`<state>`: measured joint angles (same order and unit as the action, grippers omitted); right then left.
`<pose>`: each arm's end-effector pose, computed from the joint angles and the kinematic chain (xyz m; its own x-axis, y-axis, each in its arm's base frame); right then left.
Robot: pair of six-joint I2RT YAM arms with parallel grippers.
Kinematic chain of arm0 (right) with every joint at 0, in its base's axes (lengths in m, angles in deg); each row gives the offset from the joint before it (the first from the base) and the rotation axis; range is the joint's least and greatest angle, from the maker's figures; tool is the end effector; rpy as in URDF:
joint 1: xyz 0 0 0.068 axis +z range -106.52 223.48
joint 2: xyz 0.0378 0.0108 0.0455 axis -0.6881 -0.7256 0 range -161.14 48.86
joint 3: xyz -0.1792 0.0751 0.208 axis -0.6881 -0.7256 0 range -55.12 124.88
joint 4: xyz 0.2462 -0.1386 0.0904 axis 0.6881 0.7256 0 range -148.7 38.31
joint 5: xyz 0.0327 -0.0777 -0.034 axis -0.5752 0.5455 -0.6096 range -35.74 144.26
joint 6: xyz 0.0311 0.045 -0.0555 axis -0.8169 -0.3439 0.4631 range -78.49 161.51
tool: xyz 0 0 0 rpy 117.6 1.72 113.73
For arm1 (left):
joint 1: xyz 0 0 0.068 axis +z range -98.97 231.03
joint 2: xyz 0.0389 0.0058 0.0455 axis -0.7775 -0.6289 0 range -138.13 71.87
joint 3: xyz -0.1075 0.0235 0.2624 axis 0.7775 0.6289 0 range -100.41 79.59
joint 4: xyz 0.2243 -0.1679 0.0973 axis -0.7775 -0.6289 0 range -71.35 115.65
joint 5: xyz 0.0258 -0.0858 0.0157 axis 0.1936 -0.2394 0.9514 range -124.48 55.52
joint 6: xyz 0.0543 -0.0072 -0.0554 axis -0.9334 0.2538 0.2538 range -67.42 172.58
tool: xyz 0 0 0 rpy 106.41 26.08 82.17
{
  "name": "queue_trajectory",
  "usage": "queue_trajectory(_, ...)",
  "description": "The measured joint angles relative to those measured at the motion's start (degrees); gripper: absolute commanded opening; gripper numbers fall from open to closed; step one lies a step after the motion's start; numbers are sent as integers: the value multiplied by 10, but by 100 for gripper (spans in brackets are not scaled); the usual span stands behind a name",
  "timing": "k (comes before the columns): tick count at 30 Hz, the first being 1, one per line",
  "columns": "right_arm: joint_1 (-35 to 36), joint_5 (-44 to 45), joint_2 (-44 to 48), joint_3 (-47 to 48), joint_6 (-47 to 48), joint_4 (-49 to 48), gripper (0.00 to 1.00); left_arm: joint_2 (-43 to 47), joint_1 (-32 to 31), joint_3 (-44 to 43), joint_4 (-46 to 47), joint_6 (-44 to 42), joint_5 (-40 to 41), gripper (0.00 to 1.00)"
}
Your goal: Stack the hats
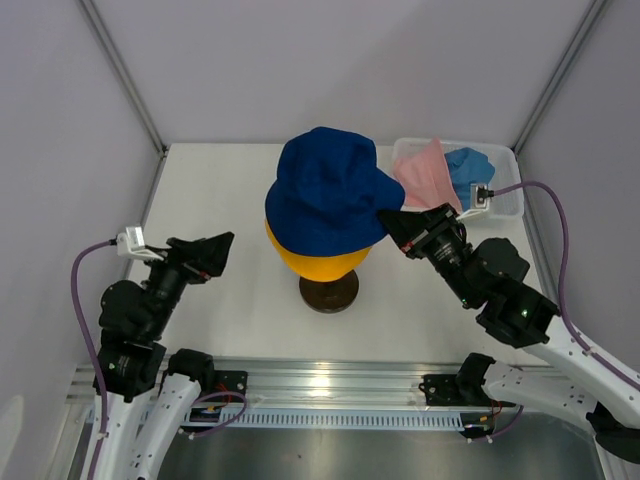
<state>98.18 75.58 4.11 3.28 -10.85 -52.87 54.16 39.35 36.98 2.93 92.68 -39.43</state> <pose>0.1461 0.1645 0.4513 -0.3892 0.7269 -0.5658 -0.3994 0.4203 0.8148 0.1242 -0.0315 0.3760 -0.1559 -0.6230 -0.7665 0.2428 0.7280 -0.6411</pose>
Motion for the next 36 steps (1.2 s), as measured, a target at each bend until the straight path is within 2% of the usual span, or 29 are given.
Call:
queue_trajectory(11, 0, -7, 49, -85, 6, -26, 0, -39, 0, 1, 153, 162, -70, 100)
queue_trajectory(17, 0, -15, 54, -147, 5, -94, 0, -22, 0, 32, 202, 245, -95, 99)
queue_trajectory(25, 0, -17, 71, -196, 5, -162, 0, -59, -9, 32, 256, 281, -129, 95)
queue_trajectory(30, 0, -19, 74, -211, 6, -187, 0, -125, -45, 32, 284, 292, -141, 92)
queue_trajectory(36, 0, -18, 67, -212, 14, -199, 0, -153, -79, 32, 309, 296, -141, 84)
